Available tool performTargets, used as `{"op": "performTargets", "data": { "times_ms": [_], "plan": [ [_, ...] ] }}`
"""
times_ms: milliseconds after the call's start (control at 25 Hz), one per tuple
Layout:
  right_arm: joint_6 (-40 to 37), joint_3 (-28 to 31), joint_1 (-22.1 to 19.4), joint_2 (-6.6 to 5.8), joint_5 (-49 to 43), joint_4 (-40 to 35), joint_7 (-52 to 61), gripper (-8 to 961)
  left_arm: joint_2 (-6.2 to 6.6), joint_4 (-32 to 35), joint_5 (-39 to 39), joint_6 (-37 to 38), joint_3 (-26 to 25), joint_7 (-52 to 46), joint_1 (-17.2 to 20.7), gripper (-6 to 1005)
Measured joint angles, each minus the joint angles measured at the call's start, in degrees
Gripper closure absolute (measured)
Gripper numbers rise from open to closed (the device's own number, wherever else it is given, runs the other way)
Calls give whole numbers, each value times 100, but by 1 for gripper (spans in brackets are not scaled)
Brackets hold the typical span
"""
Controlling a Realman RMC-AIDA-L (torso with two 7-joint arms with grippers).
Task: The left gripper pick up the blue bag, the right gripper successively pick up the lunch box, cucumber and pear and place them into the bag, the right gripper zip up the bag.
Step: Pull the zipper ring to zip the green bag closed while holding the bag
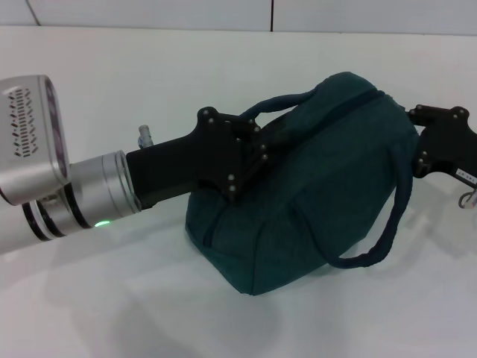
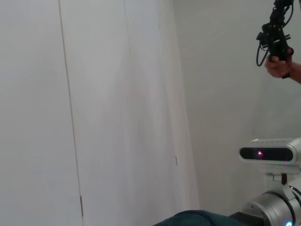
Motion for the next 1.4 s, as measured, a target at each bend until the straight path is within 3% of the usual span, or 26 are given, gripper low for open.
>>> {"op": "performTargets", "data": {
  "times_ms": [80,480,720,1240,1400],
  "plan": [
    [8,0,0,0,9,5,0,926,0,0,0,0,0,0,-3,946],
    [132,1,88,5,20,11,-6,683,0,0,1,0,0,0,-15,943],
    [226,-55,217,9,22,19,-9,638,0,-1,1,0,0,0,-25,942],
    [267,-375,386,9,23,19,37,652,-14,0,1,7,0,2,-44,938],
    [306,-755,440,8,356,16,39,672,-17,-1,0,9,0,8,-75,937]
  ]
}}
